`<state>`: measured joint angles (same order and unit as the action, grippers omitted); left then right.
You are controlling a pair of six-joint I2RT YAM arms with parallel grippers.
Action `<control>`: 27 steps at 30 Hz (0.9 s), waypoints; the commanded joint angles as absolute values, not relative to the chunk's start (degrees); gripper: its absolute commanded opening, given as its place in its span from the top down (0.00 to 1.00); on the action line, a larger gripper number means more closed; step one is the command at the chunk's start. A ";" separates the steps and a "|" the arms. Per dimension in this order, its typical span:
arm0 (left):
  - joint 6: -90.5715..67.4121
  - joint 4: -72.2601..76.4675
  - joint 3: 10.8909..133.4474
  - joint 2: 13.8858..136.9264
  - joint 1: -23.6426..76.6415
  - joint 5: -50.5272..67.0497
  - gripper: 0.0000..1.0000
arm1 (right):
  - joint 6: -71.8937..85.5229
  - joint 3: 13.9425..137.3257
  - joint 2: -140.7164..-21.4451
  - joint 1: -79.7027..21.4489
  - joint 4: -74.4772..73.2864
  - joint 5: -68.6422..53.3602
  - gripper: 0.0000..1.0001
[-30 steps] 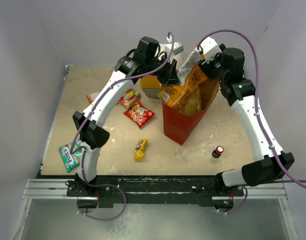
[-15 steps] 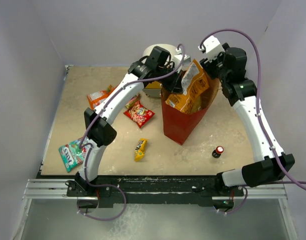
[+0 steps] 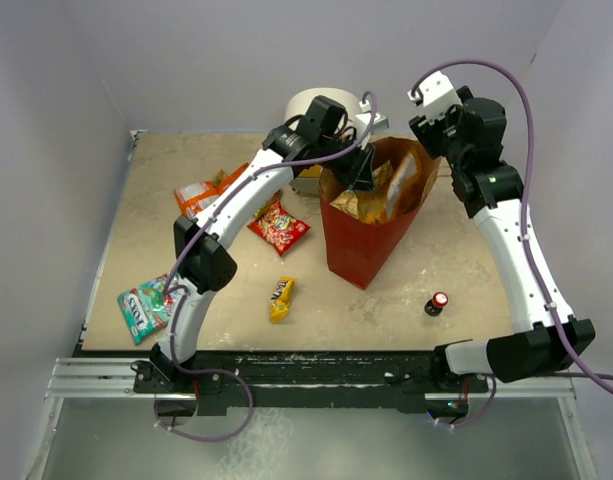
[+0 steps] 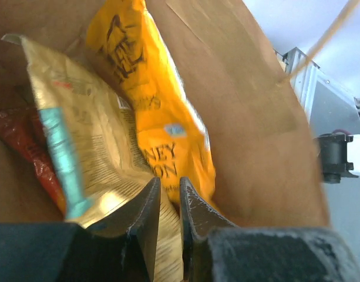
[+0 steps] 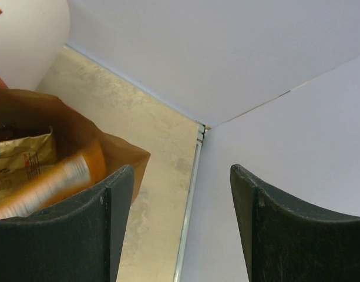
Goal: Place the snacks into the paper bag
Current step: Place the snack in the paper bag, then adjust the snack at the center of the board.
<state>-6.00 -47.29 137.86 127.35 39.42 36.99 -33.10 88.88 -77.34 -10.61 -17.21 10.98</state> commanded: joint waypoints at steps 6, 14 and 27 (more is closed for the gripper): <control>-6.96 -44.20 137.98 128.49 39.53 42.09 0.75 | -31.50 88.43 -75.09 -9.35 -14.66 10.56 0.31; -0.30 -44.13 137.71 122.48 39.50 40.79 0.65 | -27.42 88.59 -74.07 -8.88 -17.94 5.08 0.31; 18.25 -47.83 126.40 103.50 39.08 35.89 0.28 | -20.95 85.34 -69.66 -8.88 -20.40 -10.77 0.19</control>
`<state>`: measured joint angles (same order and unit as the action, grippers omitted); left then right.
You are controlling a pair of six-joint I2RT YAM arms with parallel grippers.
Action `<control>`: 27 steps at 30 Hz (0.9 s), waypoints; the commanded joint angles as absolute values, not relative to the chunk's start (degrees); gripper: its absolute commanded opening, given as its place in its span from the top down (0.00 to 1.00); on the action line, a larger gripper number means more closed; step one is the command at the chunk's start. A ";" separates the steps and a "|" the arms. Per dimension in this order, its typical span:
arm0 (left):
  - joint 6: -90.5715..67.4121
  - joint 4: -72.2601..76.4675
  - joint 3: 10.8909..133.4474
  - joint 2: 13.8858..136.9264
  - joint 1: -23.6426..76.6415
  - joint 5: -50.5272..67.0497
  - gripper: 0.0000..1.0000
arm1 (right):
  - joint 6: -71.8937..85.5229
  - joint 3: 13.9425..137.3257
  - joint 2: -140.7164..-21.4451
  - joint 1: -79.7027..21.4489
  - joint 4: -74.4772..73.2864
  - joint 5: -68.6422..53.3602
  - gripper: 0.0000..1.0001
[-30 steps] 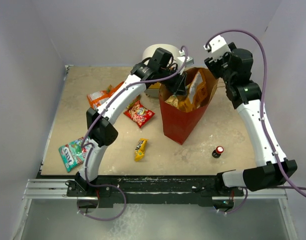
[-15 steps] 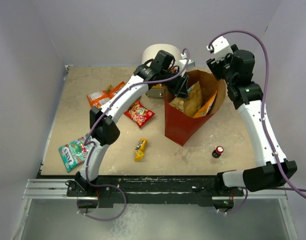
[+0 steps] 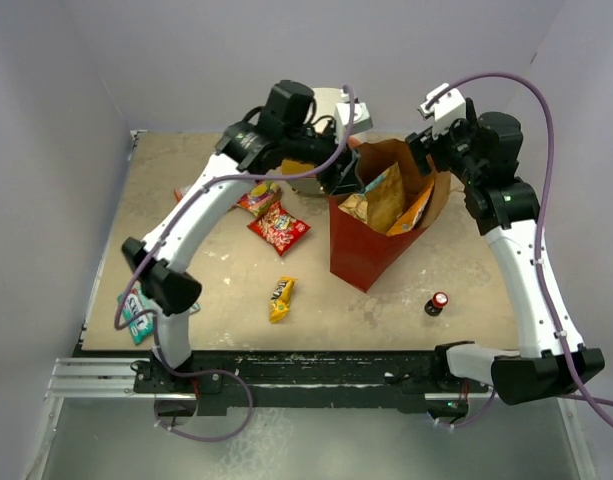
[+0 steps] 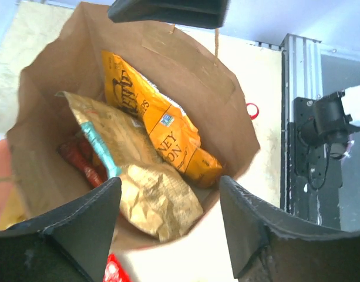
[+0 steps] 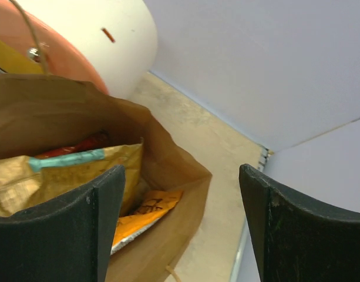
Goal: Place the snacks into the paper bag
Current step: Adjust the snack at the center of the board.
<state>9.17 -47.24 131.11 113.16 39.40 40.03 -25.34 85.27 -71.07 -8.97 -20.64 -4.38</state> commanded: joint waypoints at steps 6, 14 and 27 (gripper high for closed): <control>19.11 -47.60 115.09 92.74 32.16 30.74 0.16 | -18.77 85.17 -69.35 -8.79 -21.07 -14.93 0.13; 19.65 -47.74 97.65 80.79 17.16 29.05 0.09 | -18.11 85.87 -69.61 -8.05 -21.57 -16.67 0.00; 27.86 -50.75 72.83 72.10 -14.37 33.11 0.09 | -19.42 84.63 -67.42 -7.47 -22.48 -19.09 0.00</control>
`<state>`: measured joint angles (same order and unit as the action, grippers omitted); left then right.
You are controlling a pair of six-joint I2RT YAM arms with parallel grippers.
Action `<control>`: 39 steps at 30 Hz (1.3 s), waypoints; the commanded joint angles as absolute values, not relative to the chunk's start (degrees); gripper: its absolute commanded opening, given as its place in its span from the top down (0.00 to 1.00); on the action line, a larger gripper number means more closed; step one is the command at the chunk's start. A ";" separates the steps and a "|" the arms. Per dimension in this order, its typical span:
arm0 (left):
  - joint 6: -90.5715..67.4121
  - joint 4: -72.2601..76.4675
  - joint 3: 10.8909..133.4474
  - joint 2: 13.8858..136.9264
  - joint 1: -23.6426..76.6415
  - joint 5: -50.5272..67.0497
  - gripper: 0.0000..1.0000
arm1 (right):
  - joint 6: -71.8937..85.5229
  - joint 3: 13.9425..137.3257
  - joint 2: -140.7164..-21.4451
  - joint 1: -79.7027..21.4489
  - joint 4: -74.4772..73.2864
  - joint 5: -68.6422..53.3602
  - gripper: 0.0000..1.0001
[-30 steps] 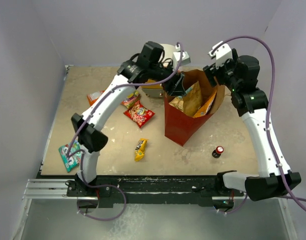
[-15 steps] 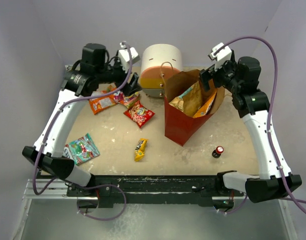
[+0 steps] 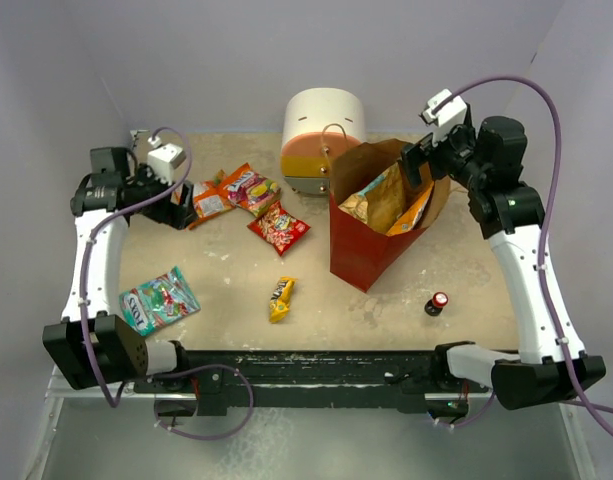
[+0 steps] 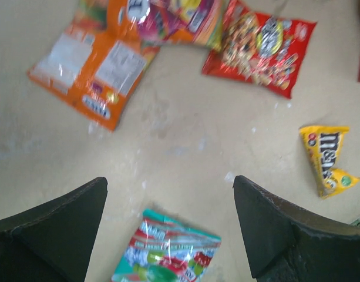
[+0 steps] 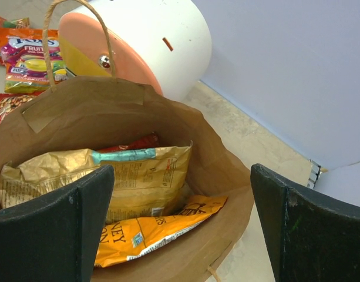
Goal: Place the snacks into the paper bag
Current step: Adjust the snack at the center of the board.
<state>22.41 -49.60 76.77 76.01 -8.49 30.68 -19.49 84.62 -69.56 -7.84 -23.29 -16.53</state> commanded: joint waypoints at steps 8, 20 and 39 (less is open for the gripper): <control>39.63 -54.42 62.91 70.34 -29.40 28.14 0.08 | -19.07 84.36 -65.69 -7.30 -23.40 -22.18 0.00; 59.40 -57.89 62.79 86.49 -50.18 28.68 0.11 | -18.57 86.40 -68.55 -7.29 -25.50 -27.11 0.01; 66.90 -56.81 63.41 99.89 -45.37 29.57 0.25 | -18.89 83.60 -67.46 -7.21 -25.33 -26.96 0.03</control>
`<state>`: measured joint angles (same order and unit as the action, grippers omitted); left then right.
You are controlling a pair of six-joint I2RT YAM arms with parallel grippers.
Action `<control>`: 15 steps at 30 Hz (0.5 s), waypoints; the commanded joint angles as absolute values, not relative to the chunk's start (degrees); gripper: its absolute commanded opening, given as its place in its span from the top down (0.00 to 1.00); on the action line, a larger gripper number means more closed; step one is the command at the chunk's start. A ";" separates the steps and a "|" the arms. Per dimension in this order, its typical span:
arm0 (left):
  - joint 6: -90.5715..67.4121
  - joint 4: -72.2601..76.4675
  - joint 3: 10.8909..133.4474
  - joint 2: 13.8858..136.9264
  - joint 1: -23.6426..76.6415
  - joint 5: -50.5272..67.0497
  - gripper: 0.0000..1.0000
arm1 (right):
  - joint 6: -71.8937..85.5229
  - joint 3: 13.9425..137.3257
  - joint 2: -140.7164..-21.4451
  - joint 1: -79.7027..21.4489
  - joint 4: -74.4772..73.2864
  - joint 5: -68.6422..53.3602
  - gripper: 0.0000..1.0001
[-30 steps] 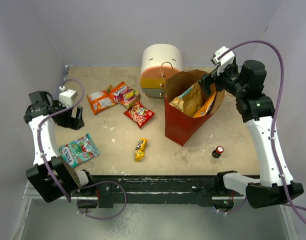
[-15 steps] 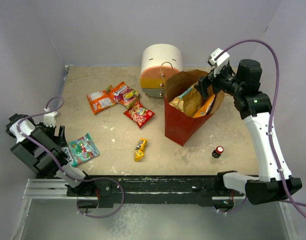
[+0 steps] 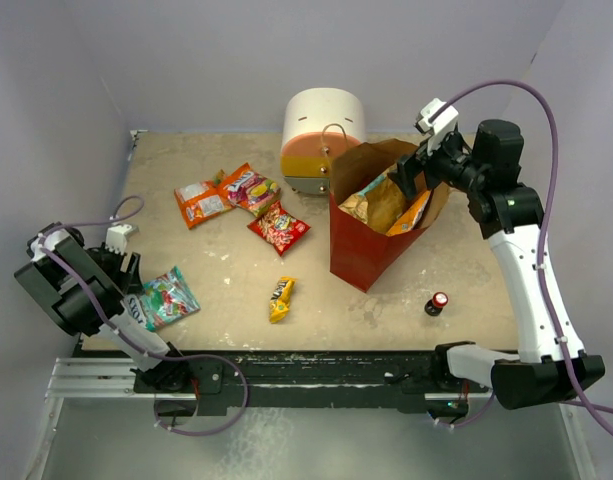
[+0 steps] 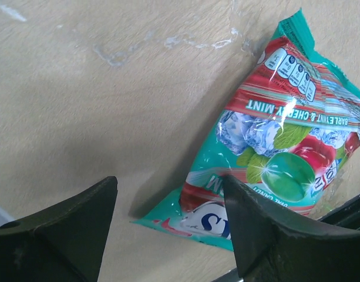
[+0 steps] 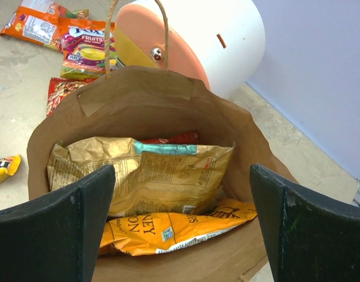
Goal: Place the snacks into the paper bag
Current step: Adjust the snack at the center of the board.
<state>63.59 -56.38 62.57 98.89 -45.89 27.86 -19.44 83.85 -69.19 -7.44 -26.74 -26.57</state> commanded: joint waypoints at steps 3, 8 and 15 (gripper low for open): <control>67.85 -57.68 62.85 100.53 -45.38 28.65 0.29 | -18.90 84.14 -67.86 -7.29 -25.53 -27.00 0.04; 69.06 -60.52 62.03 100.47 -45.38 28.08 0.41 | -18.76 84.66 -68.72 -7.29 -26.10 -27.64 0.05; 70.18 -63.29 60.27 97.87 -44.60 29.56 0.55 | -18.90 84.24 -68.40 -7.26 -25.76 -27.66 0.05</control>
<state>67.31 -60.51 61.63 100.36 -45.21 27.86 -19.46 83.83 -69.21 -7.44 -26.98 -26.57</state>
